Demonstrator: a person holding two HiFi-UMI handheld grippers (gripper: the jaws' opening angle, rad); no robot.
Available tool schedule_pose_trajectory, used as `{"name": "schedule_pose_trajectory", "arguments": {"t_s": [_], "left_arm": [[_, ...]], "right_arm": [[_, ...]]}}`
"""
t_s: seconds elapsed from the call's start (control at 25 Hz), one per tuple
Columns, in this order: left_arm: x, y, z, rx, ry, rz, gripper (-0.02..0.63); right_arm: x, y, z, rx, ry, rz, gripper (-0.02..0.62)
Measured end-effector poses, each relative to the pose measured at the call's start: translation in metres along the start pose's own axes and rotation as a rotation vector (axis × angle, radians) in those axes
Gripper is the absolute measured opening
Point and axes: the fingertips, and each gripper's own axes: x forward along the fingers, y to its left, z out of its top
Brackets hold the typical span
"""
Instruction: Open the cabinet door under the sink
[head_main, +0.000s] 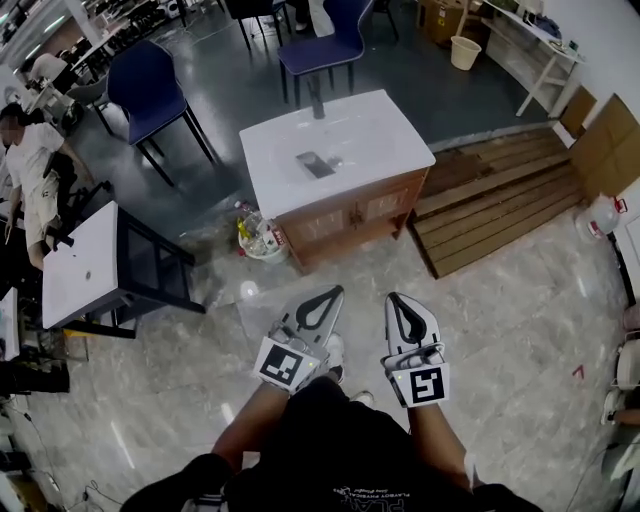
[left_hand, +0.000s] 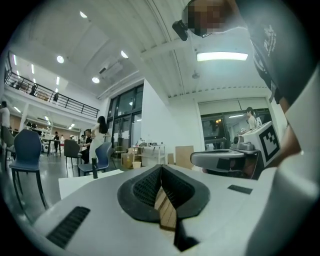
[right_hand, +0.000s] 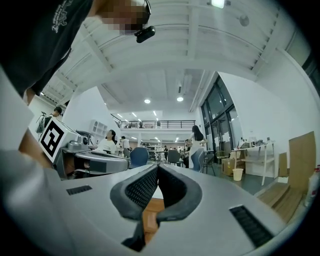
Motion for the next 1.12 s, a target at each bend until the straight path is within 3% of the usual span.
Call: {"name": "schedule_pose_trajectory", "arguments": {"t_s": [0.44,0.64,0.92,1.12], "left_arm": [[0.055,0.078,-0.019,-0.059,0.039,-0.061,0.023],[0.068,0.103,-0.025,-0.035,0.049,-0.072,0.023],[0.078,0.120,-0.032,-0.079,0.045,-0.057,0.023],[0.095,0.128,-0.042,-0.057,0.059,-0.023,0.023]], "right_arm": [[0.100,-0.018,-0.023,-0.002,0.071,0.040,0.023],[0.131,-0.016,-0.027,-0.044,0.095,0.051,0.023],[0.150,-0.027,-0.040,-0.063,0.116,0.037,0.023],[0.165,-0.048,-0.054,-0.074,0.127,0.056,0.023]]}}
